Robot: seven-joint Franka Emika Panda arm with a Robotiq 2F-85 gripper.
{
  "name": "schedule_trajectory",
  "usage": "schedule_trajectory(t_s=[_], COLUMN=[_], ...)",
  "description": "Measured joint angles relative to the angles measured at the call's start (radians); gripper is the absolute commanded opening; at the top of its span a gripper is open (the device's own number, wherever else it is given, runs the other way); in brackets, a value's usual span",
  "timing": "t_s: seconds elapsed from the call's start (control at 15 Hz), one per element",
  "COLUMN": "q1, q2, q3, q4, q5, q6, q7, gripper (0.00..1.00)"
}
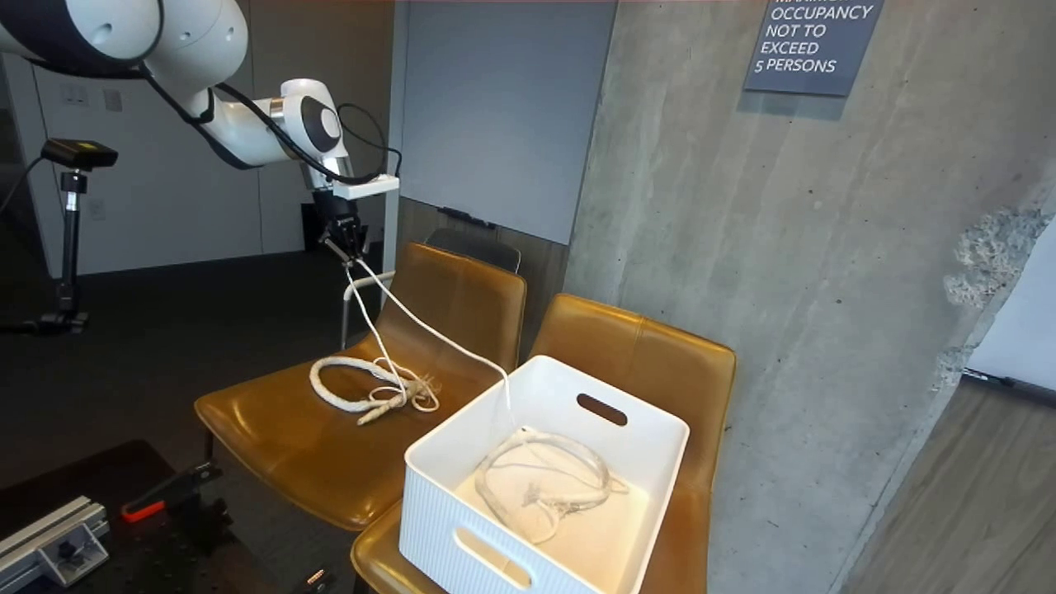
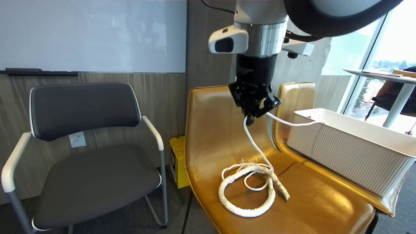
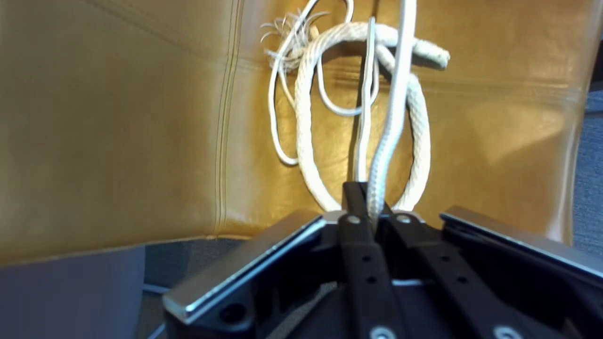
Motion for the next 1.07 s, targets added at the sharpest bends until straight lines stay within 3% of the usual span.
schedule_trajectory(t_s=[0.27,1.07], q1=[0.065,0.172], q2=[0.06,0.283], q3=[0.02,0.051], q4=[0.12,0.523], q5=[0.032,0.062], q6=[-0.036,-0.187], q7=[0.006,-0.001], gripper=[0.01,0.01])
